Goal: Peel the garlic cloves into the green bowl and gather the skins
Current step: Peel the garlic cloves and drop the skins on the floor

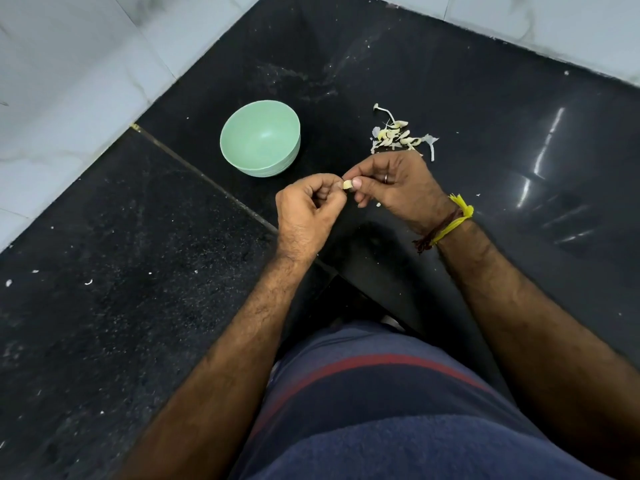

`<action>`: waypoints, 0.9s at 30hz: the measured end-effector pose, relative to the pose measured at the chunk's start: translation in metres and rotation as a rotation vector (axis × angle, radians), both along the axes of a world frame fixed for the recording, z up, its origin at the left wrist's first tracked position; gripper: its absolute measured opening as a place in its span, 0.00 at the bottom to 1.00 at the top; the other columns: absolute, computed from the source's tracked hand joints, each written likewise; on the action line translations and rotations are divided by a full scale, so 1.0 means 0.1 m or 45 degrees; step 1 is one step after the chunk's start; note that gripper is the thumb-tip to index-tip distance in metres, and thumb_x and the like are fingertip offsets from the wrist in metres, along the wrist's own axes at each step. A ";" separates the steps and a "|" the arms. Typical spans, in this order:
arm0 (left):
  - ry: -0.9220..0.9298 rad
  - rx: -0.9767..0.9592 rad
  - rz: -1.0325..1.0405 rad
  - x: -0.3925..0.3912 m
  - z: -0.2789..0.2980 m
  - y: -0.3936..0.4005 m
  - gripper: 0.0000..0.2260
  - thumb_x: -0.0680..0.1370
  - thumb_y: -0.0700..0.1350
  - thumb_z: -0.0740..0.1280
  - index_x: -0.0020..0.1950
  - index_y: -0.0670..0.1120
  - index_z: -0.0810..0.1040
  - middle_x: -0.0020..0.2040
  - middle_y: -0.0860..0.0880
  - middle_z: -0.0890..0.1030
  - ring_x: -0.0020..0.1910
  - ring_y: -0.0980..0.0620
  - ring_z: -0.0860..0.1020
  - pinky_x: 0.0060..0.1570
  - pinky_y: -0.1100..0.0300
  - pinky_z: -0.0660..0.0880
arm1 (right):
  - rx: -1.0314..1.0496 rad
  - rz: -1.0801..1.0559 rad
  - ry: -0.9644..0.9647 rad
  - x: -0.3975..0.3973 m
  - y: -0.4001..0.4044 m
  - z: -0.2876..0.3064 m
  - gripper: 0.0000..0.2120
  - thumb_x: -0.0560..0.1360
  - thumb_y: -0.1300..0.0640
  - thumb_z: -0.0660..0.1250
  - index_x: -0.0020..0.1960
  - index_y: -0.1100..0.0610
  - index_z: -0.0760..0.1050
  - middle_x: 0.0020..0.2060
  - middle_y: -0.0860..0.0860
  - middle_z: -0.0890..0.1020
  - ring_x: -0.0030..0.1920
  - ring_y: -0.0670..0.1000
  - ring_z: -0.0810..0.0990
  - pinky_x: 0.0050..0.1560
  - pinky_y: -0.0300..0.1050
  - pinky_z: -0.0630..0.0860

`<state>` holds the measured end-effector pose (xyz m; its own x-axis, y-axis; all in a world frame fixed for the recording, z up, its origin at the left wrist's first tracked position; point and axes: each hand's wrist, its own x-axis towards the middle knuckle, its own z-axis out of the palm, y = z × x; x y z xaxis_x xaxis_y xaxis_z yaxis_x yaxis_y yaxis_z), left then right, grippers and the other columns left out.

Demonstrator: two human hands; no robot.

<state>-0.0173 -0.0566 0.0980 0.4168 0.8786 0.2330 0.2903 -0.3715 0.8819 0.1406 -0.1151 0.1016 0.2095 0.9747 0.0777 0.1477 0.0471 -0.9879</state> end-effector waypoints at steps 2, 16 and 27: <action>-0.018 -0.019 0.015 0.02 -0.01 -0.04 0.03 0.75 0.37 0.72 0.44 0.43 0.85 0.34 0.51 0.81 0.33 0.60 0.75 0.36 0.66 0.75 | 0.006 0.023 0.054 0.01 -0.01 0.00 0.06 0.77 0.70 0.67 0.52 0.69 0.80 0.37 0.58 0.83 0.34 0.51 0.80 0.38 0.42 0.81; -0.425 -0.748 0.039 0.08 0.05 -0.17 0.07 0.81 0.36 0.65 0.50 0.35 0.81 0.35 0.45 0.82 0.33 0.55 0.78 0.33 0.64 0.73 | -0.011 -0.021 0.610 -0.08 -0.03 -0.14 0.06 0.78 0.69 0.64 0.53 0.66 0.78 0.37 0.54 0.83 0.35 0.48 0.80 0.37 0.38 0.78; -0.546 -0.742 -0.013 0.00 0.09 -0.21 0.03 0.79 0.36 0.70 0.50 0.38 0.83 0.37 0.45 0.84 0.36 0.54 0.81 0.36 0.64 0.76 | -0.002 -0.021 0.659 -0.12 -0.05 -0.12 0.06 0.78 0.69 0.64 0.52 0.66 0.78 0.36 0.54 0.83 0.34 0.48 0.80 0.37 0.38 0.78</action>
<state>-0.0172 -0.0776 0.1066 0.4026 0.9065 -0.1273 -0.1269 0.1930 0.9729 0.1289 -0.1204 0.0899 0.2358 0.9709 -0.0415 -0.3595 0.0475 -0.9319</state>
